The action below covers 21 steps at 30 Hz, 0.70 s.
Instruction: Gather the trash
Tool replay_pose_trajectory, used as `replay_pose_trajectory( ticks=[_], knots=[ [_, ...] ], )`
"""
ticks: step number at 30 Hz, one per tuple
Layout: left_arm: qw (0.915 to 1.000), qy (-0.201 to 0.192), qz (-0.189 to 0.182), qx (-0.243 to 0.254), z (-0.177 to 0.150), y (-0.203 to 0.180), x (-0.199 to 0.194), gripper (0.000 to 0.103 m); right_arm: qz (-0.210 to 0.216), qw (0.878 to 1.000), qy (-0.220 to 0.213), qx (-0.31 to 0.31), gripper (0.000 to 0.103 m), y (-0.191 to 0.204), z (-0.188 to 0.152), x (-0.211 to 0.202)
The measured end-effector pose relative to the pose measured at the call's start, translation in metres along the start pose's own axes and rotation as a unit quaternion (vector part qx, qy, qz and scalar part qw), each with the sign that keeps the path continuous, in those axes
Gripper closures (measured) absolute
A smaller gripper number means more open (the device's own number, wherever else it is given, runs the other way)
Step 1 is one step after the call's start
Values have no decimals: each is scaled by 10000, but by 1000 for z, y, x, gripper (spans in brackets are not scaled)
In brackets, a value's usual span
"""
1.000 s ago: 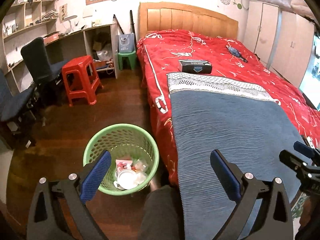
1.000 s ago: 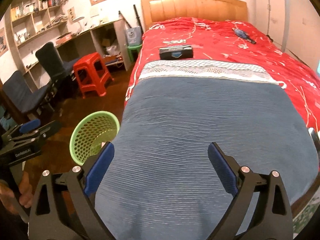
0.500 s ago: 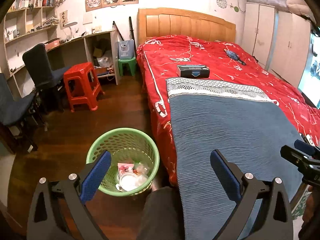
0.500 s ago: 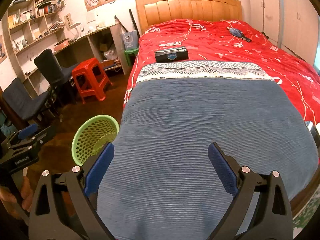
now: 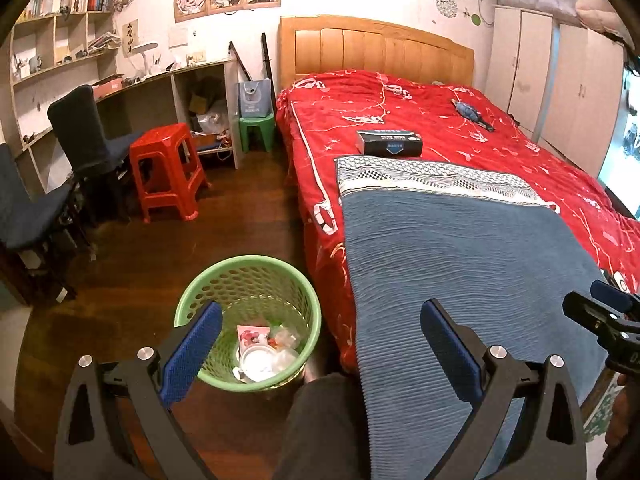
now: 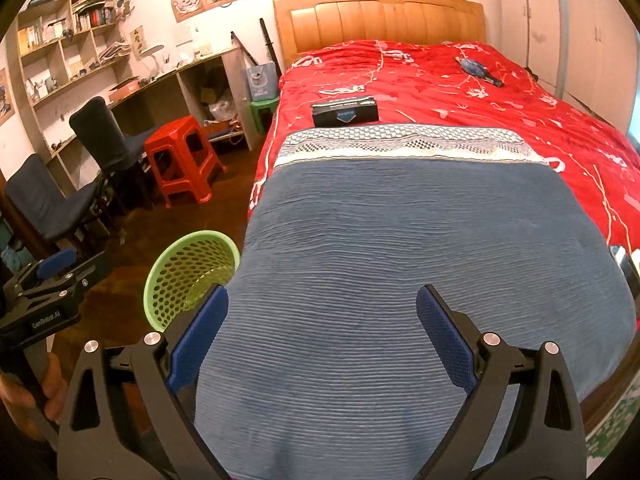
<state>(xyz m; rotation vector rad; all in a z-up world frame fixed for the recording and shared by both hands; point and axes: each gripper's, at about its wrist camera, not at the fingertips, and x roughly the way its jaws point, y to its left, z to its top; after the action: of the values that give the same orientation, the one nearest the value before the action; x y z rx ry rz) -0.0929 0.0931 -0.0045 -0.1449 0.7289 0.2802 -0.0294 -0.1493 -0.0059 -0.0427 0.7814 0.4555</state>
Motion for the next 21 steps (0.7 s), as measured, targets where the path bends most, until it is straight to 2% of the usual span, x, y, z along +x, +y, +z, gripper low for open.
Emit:
replay_pose_trajectory(
  ticks=[21],
  knots=[
    [10000, 20, 21, -20, 0, 2, -1, 7, 35, 10000, 35, -27, 9, 5, 0, 3]
  ],
)
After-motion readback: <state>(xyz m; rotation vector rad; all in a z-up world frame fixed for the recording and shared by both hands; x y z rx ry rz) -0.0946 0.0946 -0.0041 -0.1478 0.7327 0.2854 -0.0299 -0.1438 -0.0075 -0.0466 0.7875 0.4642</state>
